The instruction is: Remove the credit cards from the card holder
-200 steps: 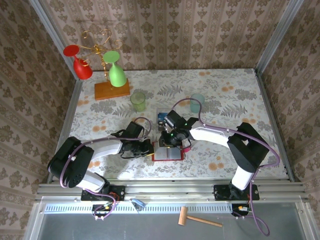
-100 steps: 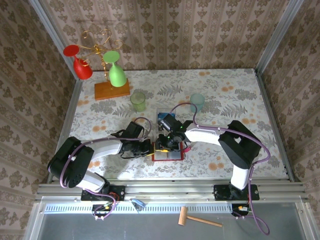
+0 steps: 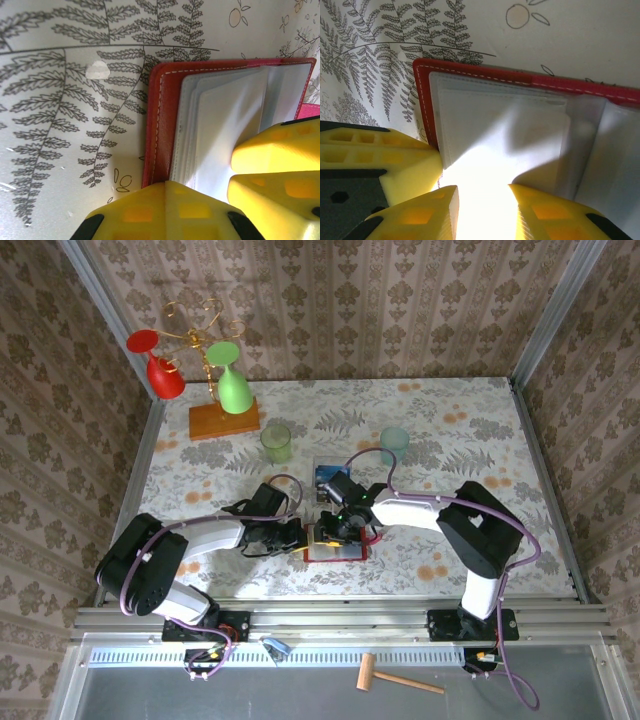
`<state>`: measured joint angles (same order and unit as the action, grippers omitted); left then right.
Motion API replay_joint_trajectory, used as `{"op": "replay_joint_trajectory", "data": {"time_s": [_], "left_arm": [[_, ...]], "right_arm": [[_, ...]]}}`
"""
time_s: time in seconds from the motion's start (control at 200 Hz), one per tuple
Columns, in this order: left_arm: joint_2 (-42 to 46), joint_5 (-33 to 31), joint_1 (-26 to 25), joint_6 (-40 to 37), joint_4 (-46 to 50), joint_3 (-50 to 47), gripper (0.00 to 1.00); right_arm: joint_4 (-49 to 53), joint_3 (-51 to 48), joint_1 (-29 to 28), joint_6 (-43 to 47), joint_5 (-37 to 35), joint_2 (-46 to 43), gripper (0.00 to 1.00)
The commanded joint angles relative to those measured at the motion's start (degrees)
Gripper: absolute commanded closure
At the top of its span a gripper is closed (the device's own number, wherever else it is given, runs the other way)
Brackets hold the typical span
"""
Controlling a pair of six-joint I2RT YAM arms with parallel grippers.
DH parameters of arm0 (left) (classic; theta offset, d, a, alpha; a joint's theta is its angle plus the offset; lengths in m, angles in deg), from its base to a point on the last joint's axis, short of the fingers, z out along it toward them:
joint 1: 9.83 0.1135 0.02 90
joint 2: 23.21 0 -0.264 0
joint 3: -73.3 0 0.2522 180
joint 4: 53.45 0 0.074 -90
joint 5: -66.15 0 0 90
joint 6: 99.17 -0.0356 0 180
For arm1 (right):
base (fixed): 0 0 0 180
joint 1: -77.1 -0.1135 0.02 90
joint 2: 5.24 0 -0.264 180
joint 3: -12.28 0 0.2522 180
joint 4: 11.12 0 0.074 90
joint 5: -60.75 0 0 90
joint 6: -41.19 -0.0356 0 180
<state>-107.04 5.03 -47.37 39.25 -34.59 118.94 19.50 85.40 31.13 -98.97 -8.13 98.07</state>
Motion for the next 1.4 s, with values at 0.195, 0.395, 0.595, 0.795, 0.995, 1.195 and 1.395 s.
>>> {"op": "replay_joint_trajectory", "data": {"time_s": [0.195, 0.395, 0.595, 0.795, 0.995, 1.195, 1.395], "left_arm": [[-0.4, -0.7, -0.3, -0.2, 2.4, 0.6, 0.93], [-0.5, -0.8, -0.3, -0.5, 3.6, 1.9, 0.93], [0.3, -0.8, -0.4, -0.7, 5.1, 3.7, 0.93], [2.2, -0.5, -0.7, 0.7, 5.6, 5.3, 0.9], [0.5, 2.9, -0.9, 4.4, -0.8, 4.7, 0.86], [-1.4, 2.5, -1.3, 4.9, -1.3, 4.9, 0.79], [-2.0, 1.8, -1.4, 4.9, -0.5, 5.3, 0.75]], "right_arm": [[-3.3, -4.3, 1.6, -1.6, 0.4, -3.6, 0.68], [-9.4, -7.7, 2.7, -2.9, 3.0, -3.9, 0.68], [-16.5, -11.4, 3.8, -4.9, 5.7, -4.2, 0.69], [-20.6, -13.6, 4.4, -6.2, 7.2, -4.6, 0.68], [-24.2, -16.0, 5.1, -7.1, 8.6, -4.9, 0.69], [-27.8, -18.2, 5.9, -8.2, 9.8, -4.9, 0.69], [-29.8, -19.3, 6.3, -8.7, 10.7, -4.6, 0.69]]}}
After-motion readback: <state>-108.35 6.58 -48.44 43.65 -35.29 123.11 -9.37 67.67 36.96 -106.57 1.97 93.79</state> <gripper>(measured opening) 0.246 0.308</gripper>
